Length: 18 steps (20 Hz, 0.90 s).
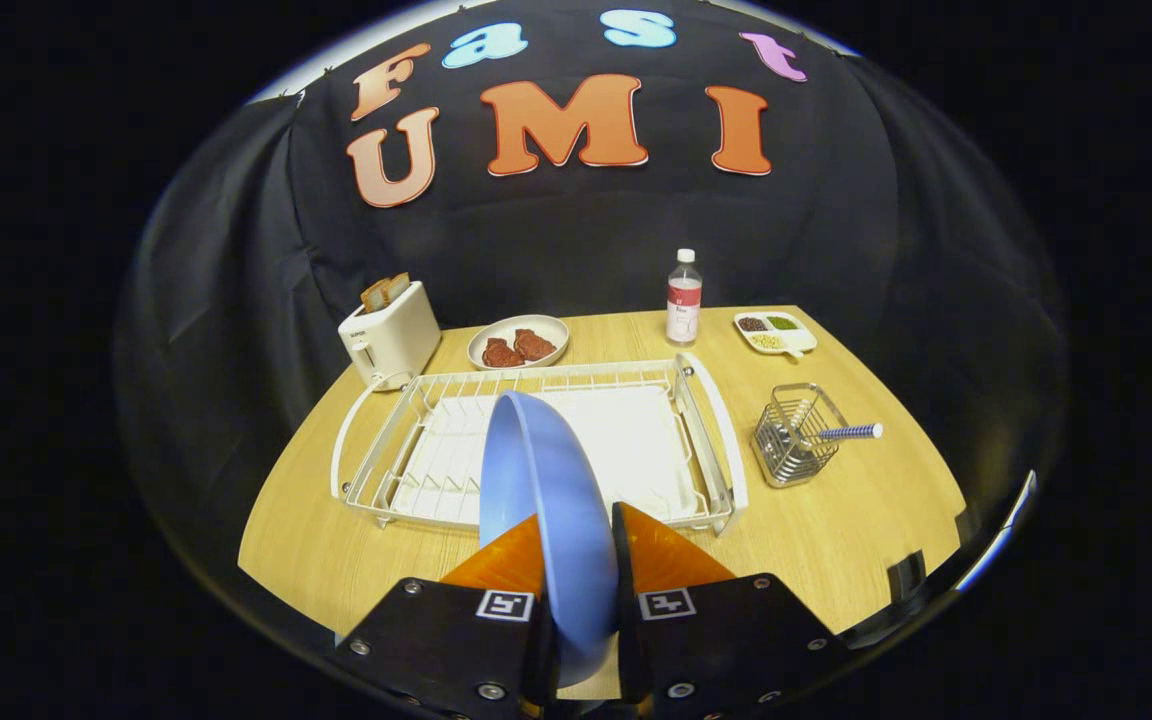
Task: Take the plate from the dish rack, then take the spoon from the basket and place it into the plate.
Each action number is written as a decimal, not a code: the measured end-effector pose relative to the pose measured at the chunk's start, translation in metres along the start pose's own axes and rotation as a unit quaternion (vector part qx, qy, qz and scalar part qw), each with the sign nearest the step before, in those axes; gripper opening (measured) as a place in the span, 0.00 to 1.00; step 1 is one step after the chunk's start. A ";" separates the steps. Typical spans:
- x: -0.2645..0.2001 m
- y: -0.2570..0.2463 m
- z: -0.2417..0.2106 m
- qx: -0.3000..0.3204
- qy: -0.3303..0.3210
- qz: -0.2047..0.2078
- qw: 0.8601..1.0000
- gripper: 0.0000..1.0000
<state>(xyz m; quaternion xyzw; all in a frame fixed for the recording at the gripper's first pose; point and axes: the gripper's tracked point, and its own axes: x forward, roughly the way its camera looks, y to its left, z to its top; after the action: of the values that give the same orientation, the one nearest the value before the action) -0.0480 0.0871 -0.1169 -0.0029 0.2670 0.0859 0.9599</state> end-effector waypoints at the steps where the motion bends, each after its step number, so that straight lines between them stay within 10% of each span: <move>1: -0.002 0.002 -0.008 0.009 0.004 0.005 1.000 0.24; 18: 0.012 0.007 -0.130 0.226 0.117 0.075 0.964 0.24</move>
<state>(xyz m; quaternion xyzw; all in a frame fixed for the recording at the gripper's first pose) -0.1056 0.0897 -0.2348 0.2238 0.3898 0.0946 0.8883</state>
